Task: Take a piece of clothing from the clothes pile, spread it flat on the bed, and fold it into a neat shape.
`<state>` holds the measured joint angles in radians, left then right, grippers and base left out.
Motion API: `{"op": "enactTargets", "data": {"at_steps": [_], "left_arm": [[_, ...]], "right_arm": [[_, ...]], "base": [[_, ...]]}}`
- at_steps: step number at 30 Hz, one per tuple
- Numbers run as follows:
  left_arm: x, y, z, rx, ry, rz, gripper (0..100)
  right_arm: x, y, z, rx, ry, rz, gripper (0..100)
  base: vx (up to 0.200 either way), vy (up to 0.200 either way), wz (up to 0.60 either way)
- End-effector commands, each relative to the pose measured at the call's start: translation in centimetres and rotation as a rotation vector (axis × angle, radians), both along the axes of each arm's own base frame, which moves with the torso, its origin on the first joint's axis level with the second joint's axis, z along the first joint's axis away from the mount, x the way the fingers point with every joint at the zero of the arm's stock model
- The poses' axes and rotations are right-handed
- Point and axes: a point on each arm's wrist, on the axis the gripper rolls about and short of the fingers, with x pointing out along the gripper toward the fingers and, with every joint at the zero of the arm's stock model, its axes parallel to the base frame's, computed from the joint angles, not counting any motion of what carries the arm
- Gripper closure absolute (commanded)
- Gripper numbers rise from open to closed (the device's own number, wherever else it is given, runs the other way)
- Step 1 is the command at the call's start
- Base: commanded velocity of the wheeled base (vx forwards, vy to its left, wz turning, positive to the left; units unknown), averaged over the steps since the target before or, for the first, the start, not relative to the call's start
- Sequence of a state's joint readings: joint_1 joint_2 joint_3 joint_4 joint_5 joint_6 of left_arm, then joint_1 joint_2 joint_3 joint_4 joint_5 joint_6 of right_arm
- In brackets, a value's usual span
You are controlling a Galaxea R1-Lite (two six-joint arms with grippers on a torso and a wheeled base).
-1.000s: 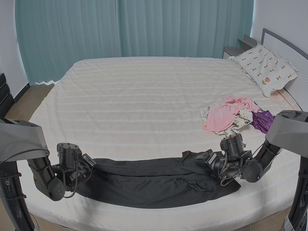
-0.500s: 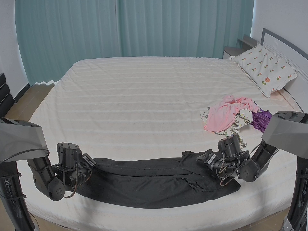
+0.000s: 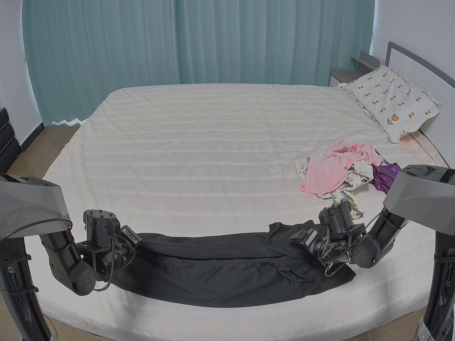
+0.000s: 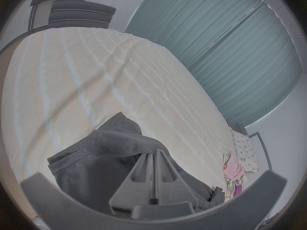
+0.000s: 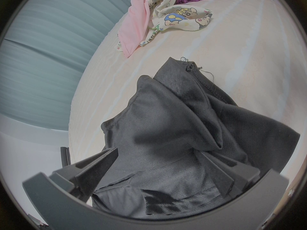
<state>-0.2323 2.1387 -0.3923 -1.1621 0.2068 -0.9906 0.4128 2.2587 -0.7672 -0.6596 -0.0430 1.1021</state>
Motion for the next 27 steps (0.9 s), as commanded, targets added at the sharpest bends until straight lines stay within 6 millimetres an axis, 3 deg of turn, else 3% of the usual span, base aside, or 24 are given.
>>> {"op": "enactTargets", "data": {"at_steps": [1,2,3,11,20,27], "left_arm": [[0.1,0.1,0.0,-0.001,-0.003,0.004,100],[0.1,0.1,0.0,-0.001,-0.003,0.003,100],[0.1,0.1,0.0,-0.001,-0.003,0.004,100],[0.1,0.1,0.0,0.004,-0.003,0.001,100],[0.4,0.2,0.2,0.014,-0.016,-0.001,100],[2.8,1.2,1.3,0.066,-0.089,0.000,100]], "right_arm": [[0.4,0.0,-0.2,-0.005,-0.004,-0.008,0],[0.6,-0.1,-0.1,-0.012,-0.013,-0.020,0],[0.7,-0.1,-0.1,-0.021,-0.021,-0.032,100],[0.4,-0.2,1.6,-0.022,-0.062,-0.048,100],[0.9,-0.3,2.1,-0.019,-0.072,-0.055,100],[3.5,-1.8,4.5,0.014,-0.171,-0.115,100]], "base": [[0.000,0.000,0.00],[0.000,0.000,0.00],[0.000,0.000,0.00],[0.000,0.000,0.00],[0.000,0.000,0.00],[0.000,0.000,0.00]]}}
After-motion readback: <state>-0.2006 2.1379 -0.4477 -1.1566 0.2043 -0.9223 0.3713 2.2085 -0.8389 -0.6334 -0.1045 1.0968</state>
